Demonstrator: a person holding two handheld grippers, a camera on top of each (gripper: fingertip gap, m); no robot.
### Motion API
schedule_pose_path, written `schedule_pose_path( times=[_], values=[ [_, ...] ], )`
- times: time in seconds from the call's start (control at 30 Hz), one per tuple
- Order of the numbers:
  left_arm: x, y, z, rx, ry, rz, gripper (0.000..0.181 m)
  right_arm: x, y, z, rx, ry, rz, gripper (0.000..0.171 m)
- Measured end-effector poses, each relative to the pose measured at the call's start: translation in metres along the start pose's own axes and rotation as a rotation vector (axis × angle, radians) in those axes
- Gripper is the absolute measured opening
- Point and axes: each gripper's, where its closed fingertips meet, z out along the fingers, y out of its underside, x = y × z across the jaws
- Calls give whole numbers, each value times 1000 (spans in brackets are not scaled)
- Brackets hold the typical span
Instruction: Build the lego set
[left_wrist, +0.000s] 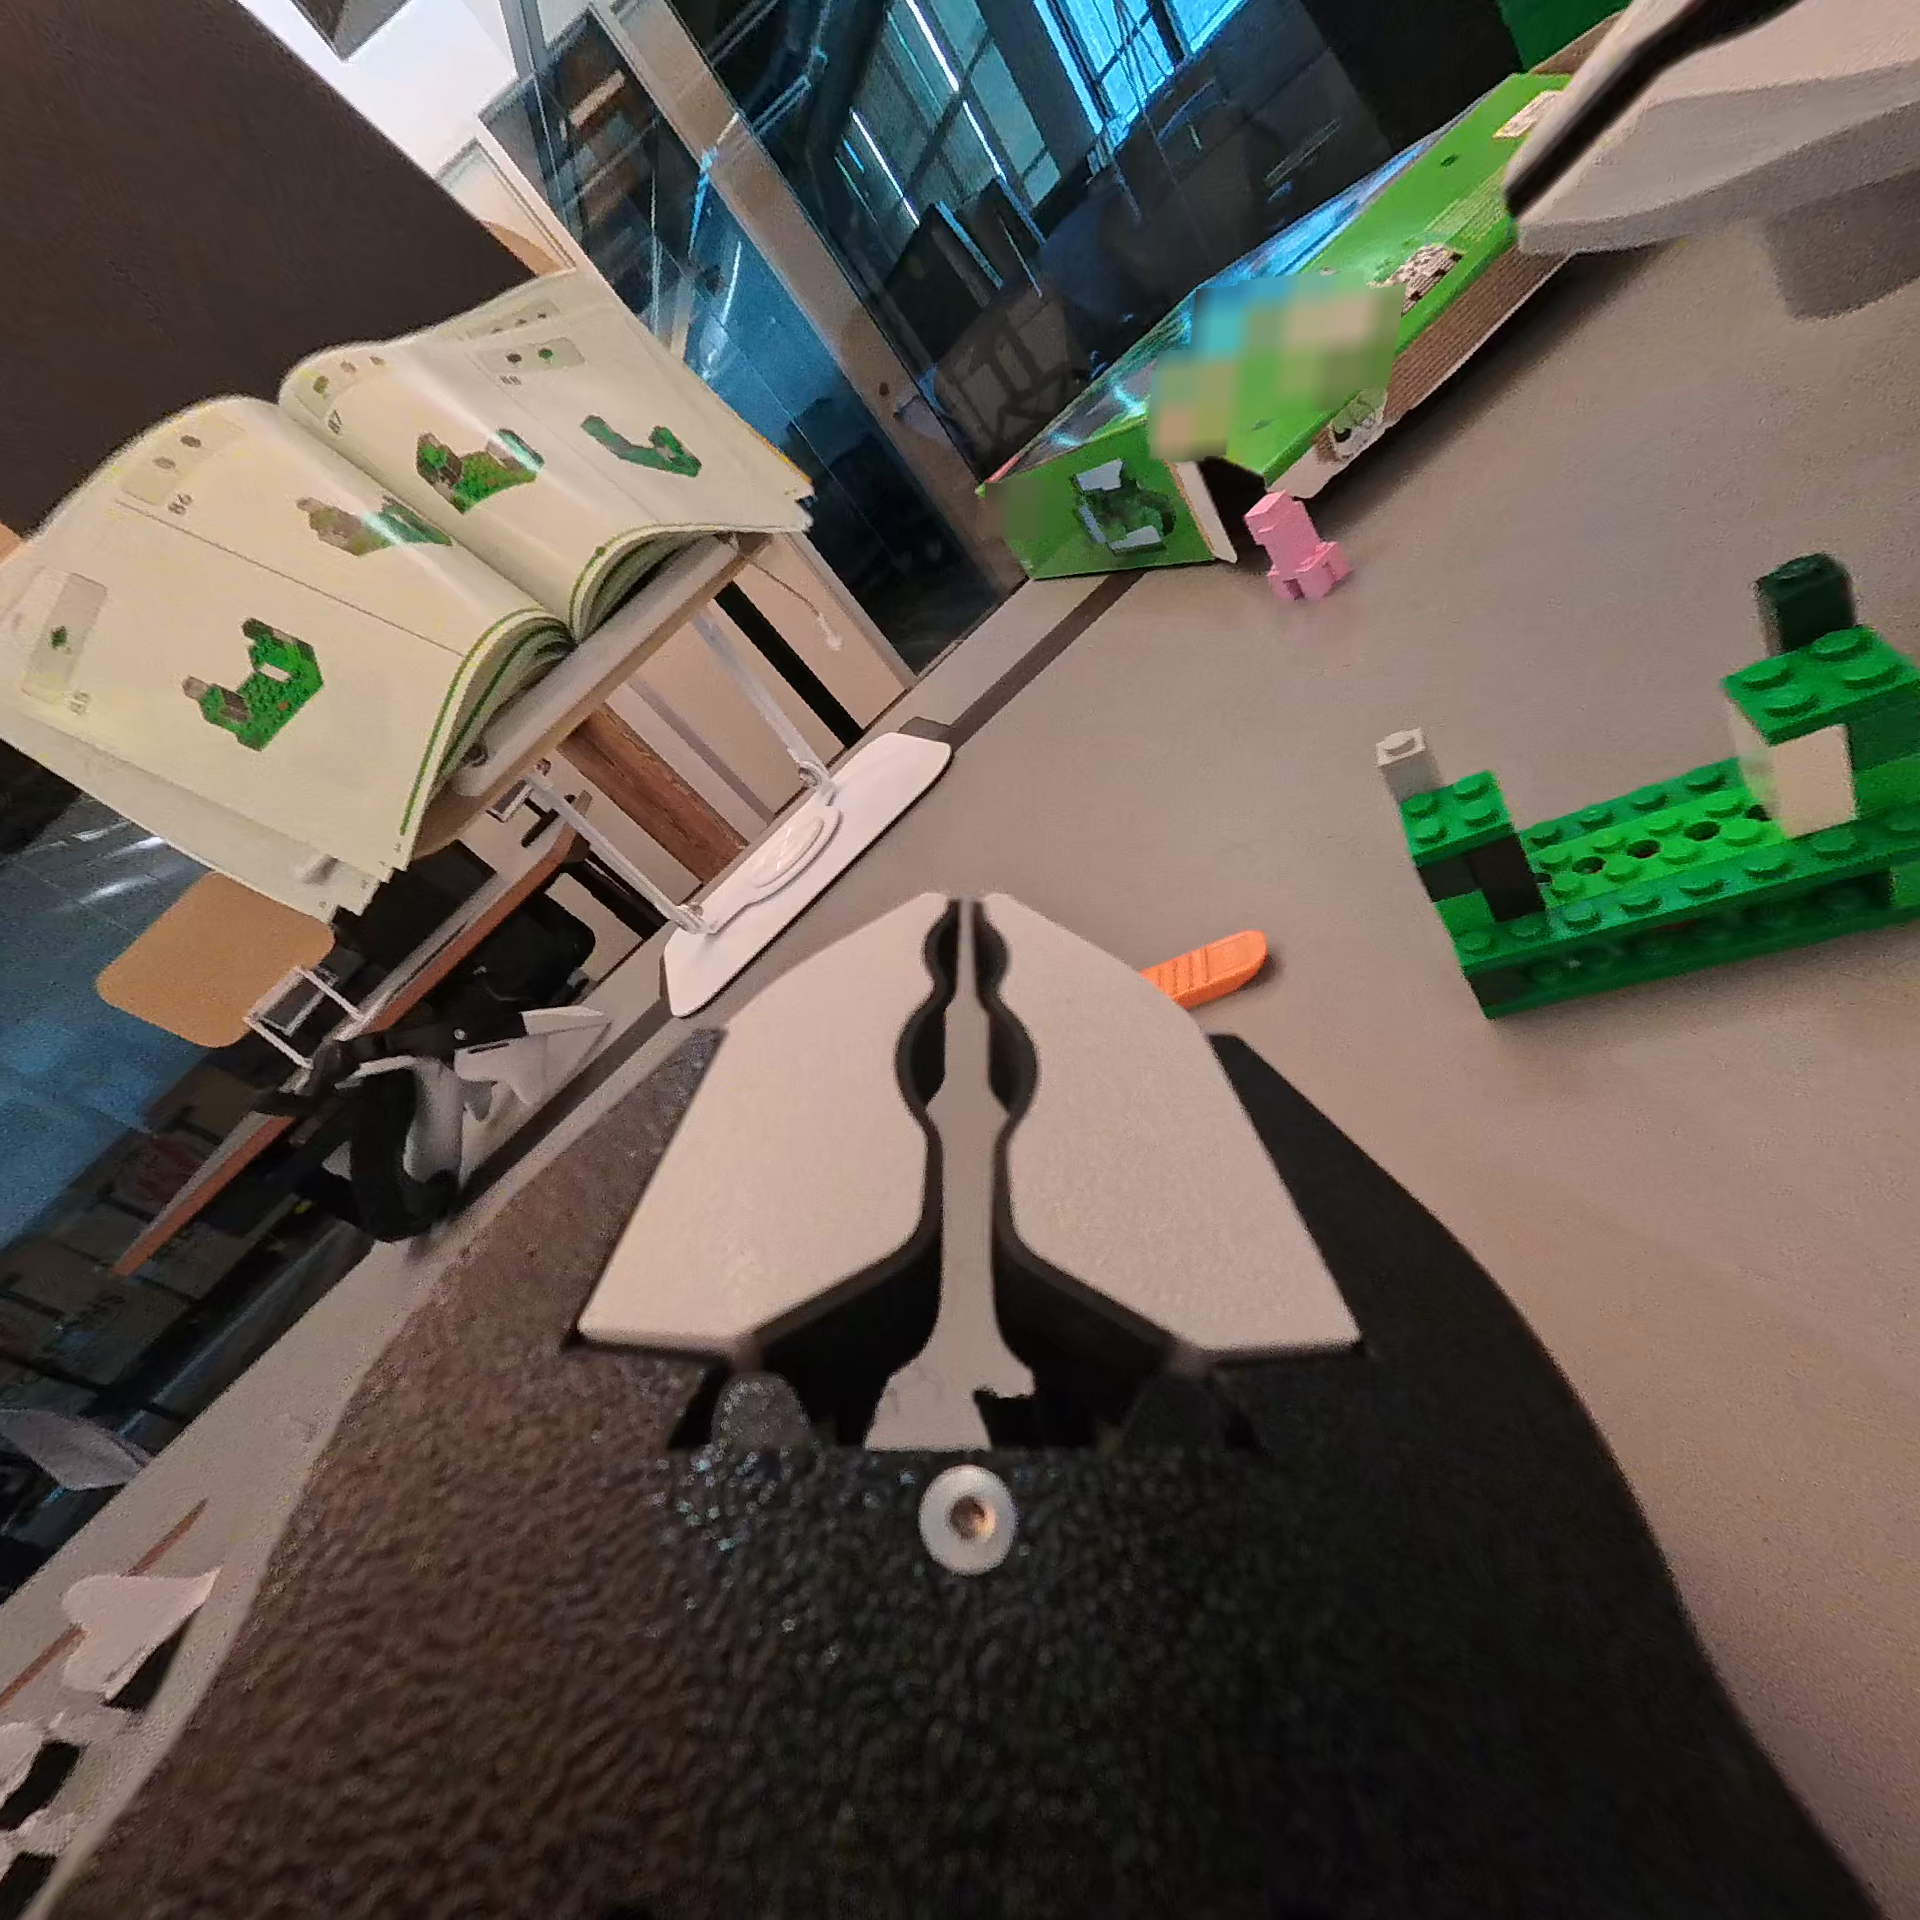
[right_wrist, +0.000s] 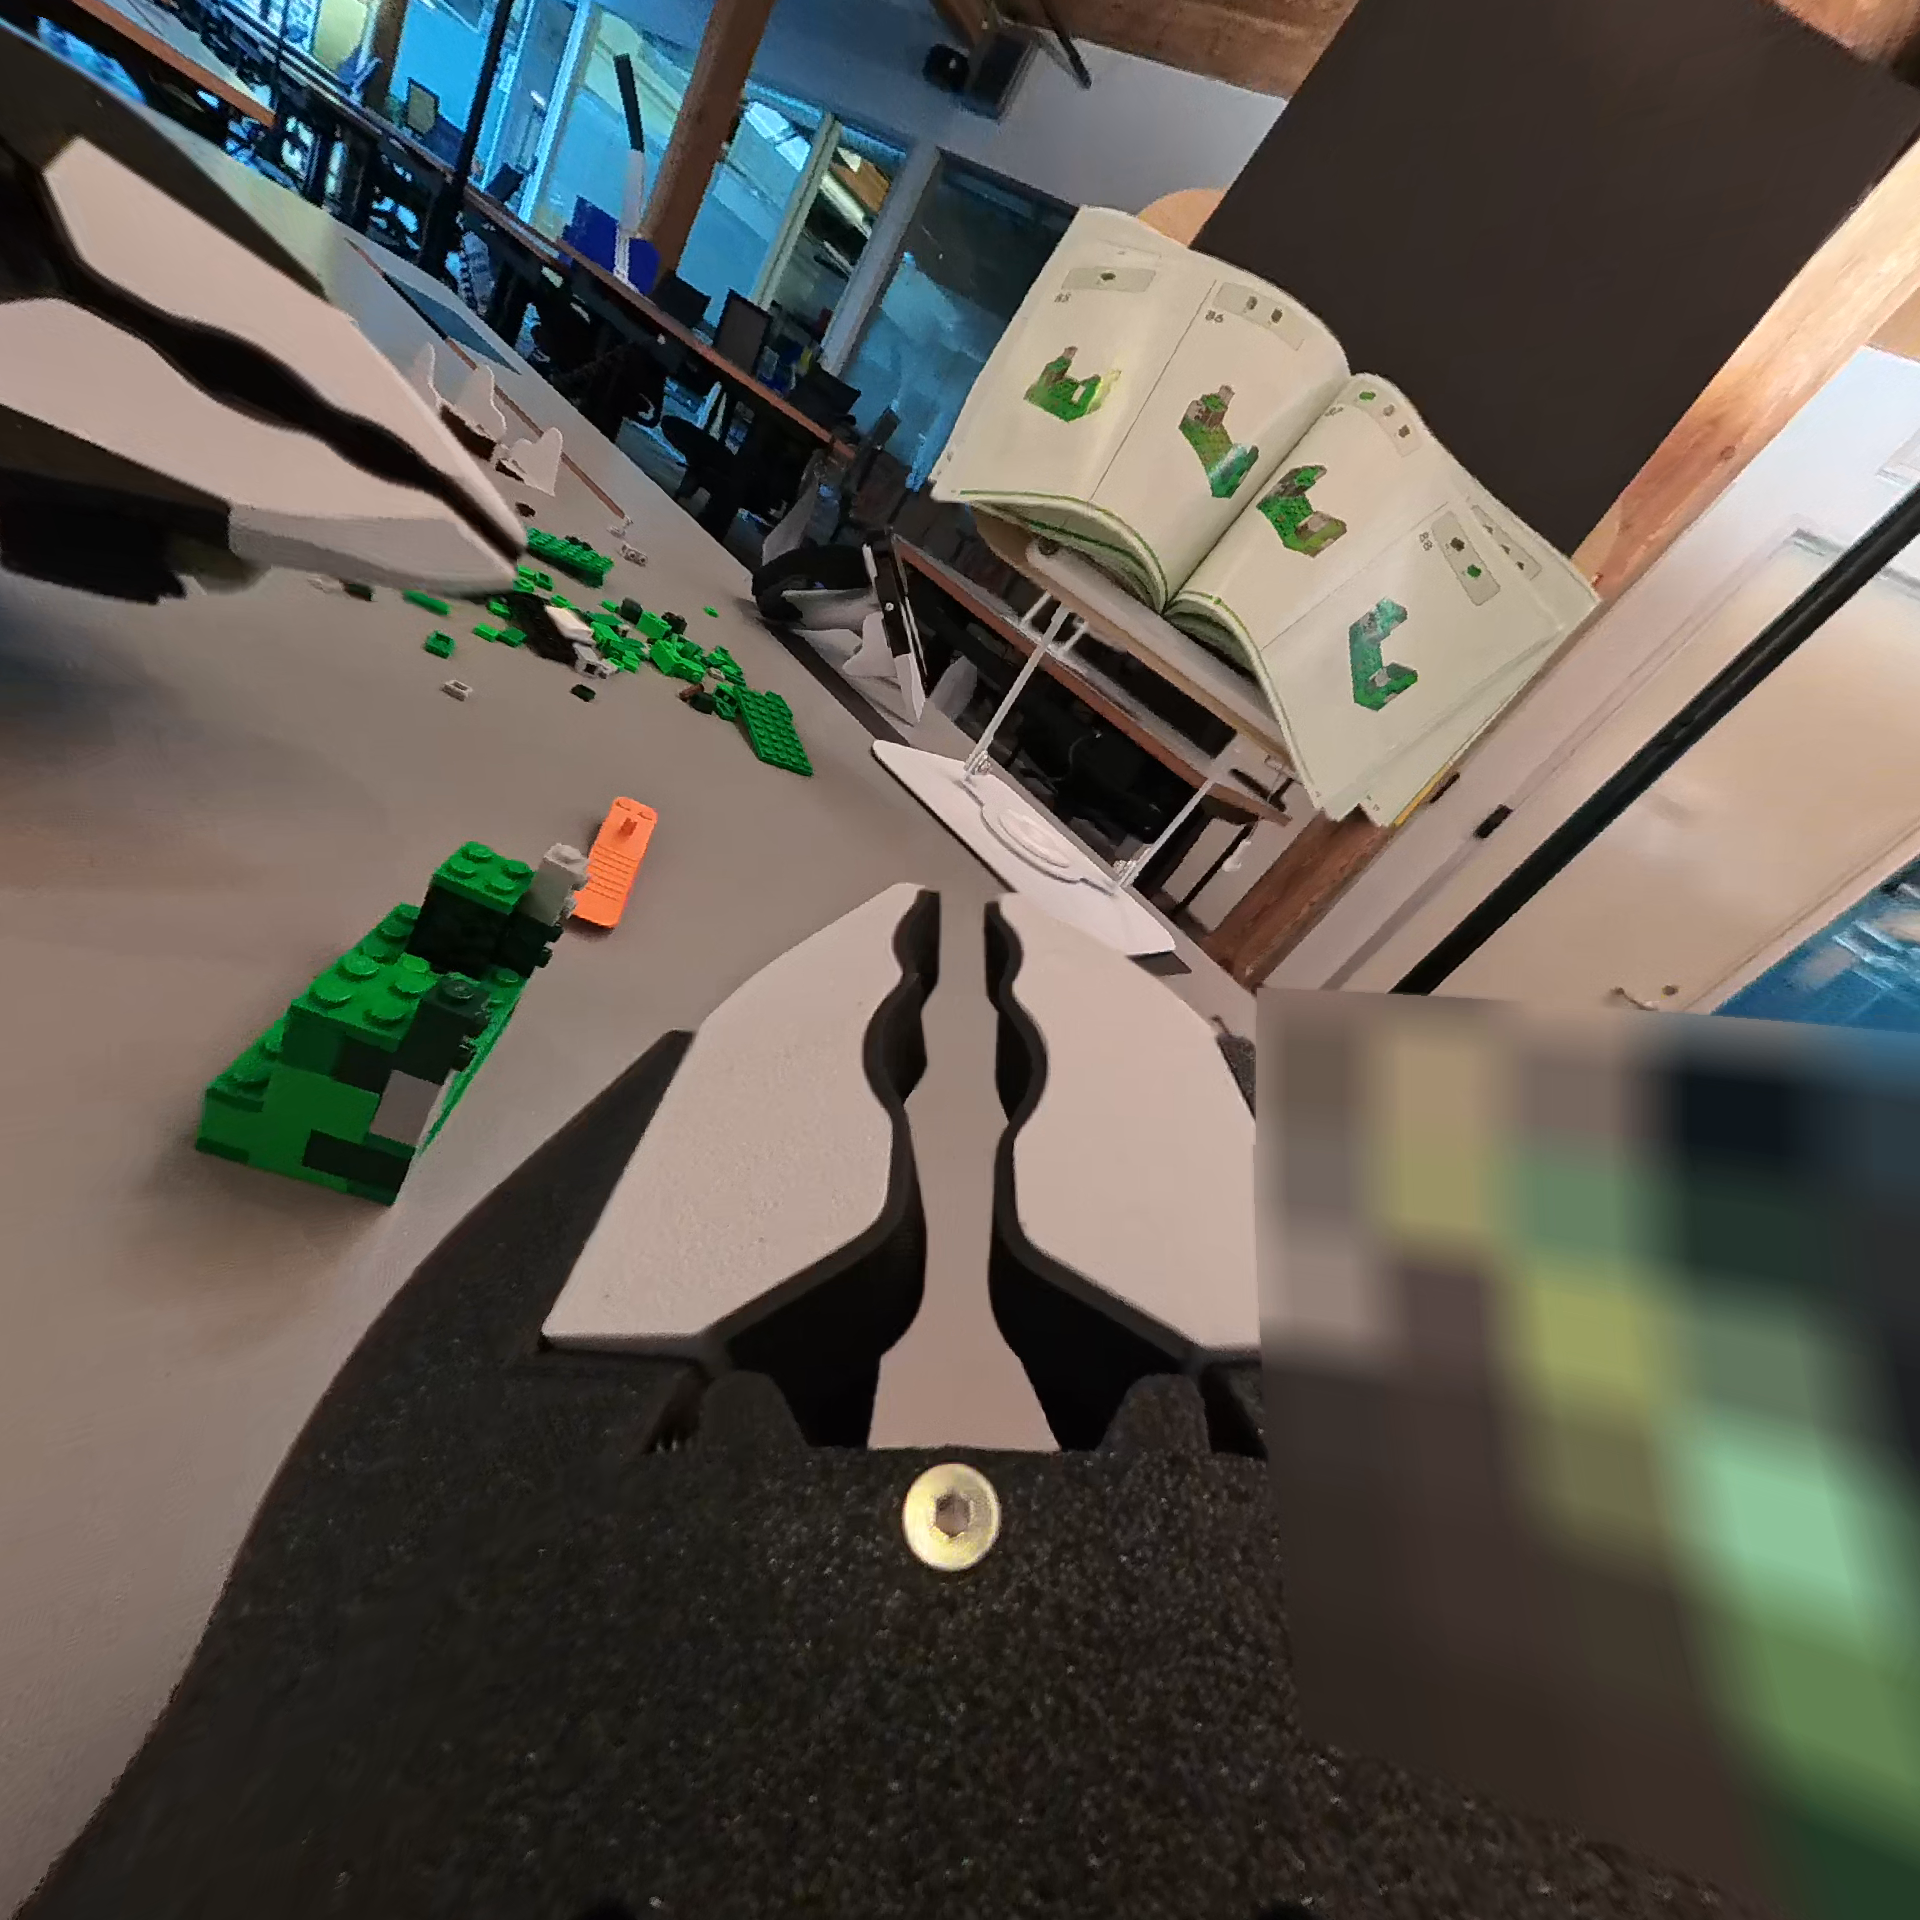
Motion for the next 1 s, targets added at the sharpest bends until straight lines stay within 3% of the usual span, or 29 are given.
schedule_pose_path(
  times=[0.17,0.27,0.43,0.57,0.77,0.93,1.0],
  values=[
    [-4,14,11,-58,26,-105,37,-9,14,5,-72,-62,47,34],
    [-16,21,15,-79,-17,-152,68,-8,17,7,-82,-61,57,46],
    [-38,42,19,-157,-98,-190,92,-5,17,8,-78,-43,71,53],
    [-42,39,16,-123,-99,-222,111,-2,17,9,-73,-10,49,67],
    [-40,30,9,-81,-95,-287,143,20,24,12,-112,120,115,124],
    [-29,19,4,-31,-15,-367,147,35,24,9,-90,197,165,119],
    [-29,14,3,-3,-5,-396,147,31,21,8,-78,179,125,109]
  ],
)
